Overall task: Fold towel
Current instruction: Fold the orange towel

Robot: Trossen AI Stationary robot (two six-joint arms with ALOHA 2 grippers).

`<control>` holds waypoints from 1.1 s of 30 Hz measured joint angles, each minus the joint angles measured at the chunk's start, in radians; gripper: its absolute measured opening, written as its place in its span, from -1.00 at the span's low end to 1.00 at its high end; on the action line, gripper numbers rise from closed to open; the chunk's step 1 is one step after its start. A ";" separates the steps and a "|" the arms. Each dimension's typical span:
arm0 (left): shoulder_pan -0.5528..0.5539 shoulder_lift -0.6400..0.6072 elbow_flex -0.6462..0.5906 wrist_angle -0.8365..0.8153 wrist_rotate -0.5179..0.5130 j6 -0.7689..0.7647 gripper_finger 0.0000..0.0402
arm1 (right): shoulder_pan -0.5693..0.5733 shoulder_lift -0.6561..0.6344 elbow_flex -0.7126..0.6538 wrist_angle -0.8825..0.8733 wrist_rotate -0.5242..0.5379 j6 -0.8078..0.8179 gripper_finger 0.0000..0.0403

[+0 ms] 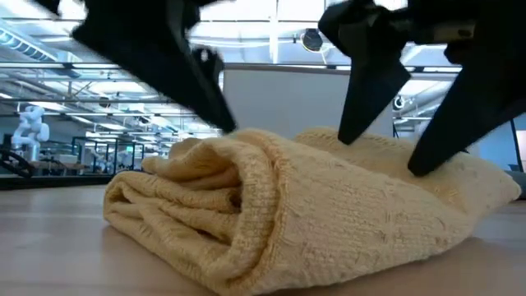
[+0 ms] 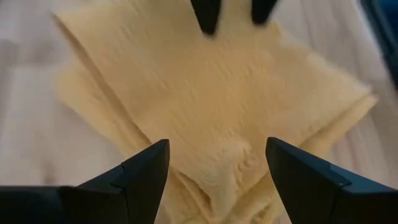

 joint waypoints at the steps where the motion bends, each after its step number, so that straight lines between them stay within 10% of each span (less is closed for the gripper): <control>1: 0.004 0.020 0.000 0.006 0.022 -0.008 0.37 | -0.006 0.000 -0.005 0.000 -0.015 0.006 0.20; 9: 0.033 0.128 0.002 0.047 0.074 -0.018 0.37 | -0.065 0.000 -0.081 0.087 -0.101 0.082 0.20; 17: 0.063 0.120 0.001 -0.002 -0.110 0.257 0.37 | -0.093 -0.003 -0.144 0.173 -0.091 0.187 0.20; 33: 0.143 0.039 -0.004 -0.002 -0.312 0.375 0.37 | -0.075 -0.050 -0.147 0.164 0.127 0.217 0.20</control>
